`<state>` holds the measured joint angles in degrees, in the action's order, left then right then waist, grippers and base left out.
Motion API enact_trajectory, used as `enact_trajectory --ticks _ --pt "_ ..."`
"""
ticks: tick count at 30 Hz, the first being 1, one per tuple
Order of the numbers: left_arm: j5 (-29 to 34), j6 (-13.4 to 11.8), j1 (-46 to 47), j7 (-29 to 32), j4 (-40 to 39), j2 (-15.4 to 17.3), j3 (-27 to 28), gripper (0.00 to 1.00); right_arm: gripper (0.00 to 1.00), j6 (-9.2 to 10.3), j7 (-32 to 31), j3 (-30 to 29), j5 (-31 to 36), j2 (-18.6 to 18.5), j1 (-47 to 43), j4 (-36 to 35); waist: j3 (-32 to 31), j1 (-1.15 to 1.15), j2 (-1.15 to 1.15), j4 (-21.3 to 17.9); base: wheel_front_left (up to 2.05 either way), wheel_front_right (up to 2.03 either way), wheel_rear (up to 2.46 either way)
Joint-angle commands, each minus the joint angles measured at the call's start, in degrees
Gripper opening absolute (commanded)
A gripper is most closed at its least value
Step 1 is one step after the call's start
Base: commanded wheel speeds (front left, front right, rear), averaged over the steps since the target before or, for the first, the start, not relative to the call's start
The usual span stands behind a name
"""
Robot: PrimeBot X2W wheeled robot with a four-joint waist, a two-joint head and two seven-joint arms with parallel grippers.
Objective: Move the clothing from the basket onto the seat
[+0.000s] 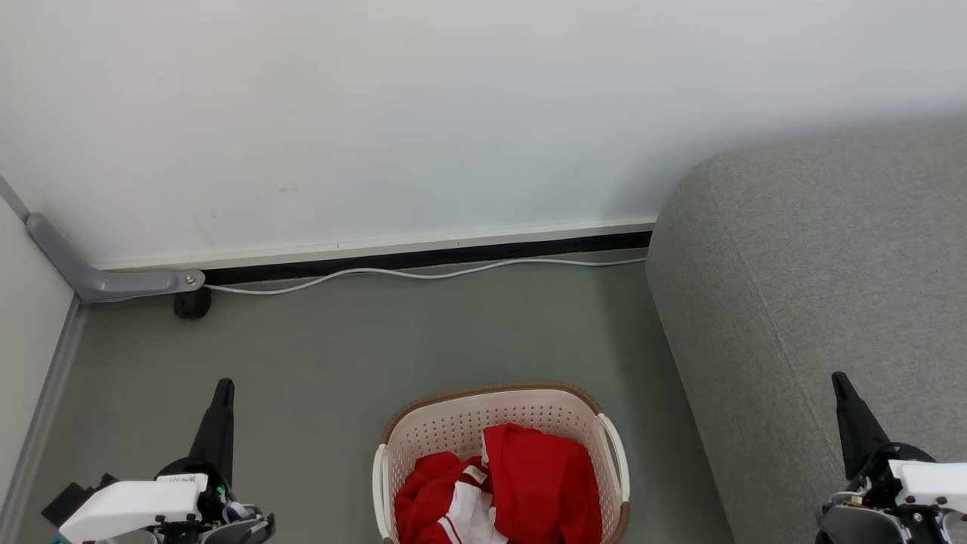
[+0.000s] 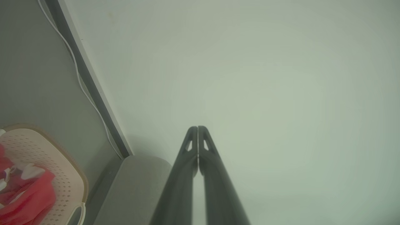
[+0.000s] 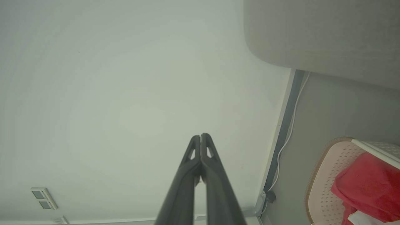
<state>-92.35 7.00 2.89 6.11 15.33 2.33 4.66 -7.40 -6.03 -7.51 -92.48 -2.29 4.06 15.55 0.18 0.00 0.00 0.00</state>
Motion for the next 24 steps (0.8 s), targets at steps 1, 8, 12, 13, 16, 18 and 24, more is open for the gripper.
enact_trajectory --ticks 1,8,12,13,16,18,24 --pt "0.2 0.5 3.3 0.4 -1.3 0.5 1.8 0.00 0.00 -0.09 -0.4 1.0 0.3 -0.6 2.1 -1.5 0.0 0.00 0.00 0.0 0.00 0.00 0.00" --pt "0.2 0.5 3.3 0.4 -1.3 0.5 1.8 0.00 0.00 -0.09 -0.4 1.0 0.3 -0.6 2.1 -1.5 0.0 0.00 0.00 0.0 0.00 0.00 0.00" --pt "0.2 0.5 3.3 0.4 -1.3 0.5 1.8 0.00 0.00 -0.09 -0.4 1.0 0.3 -0.6 2.1 -1.5 0.0 0.00 0.00 0.0 0.00 0.00 0.00" --pt "0.2 0.5 3.3 0.4 -1.3 0.5 1.8 0.00 0.00 -0.09 -0.4 1.0 0.3 -0.6 2.1 -1.5 0.0 0.00 0.00 0.0 0.00 0.00 0.00" --pt "0.2 0.5 3.3 0.4 -1.3 0.5 1.8 0.00 0.00 -0.09 -0.4 1.0 0.3 -0.6 2.1 -1.5 0.0 0.00 0.00 0.0 0.00 0.00 0.00" --pt "0.2 0.5 3.3 0.4 -1.3 0.5 1.8 0.00 0.00 -0.09 -0.4 1.0 0.3 -0.6 2.1 -1.5 0.0 0.00 0.00 0.0 0.00 0.00 0.00" --pt "0.2 0.5 3.3 0.4 -1.3 0.5 1.8 0.00 0.00 -0.09 -0.4 1.0 0.3 -0.6 2.1 -1.5 0.0 0.00 0.00 0.0 0.00 0.00 0.00"
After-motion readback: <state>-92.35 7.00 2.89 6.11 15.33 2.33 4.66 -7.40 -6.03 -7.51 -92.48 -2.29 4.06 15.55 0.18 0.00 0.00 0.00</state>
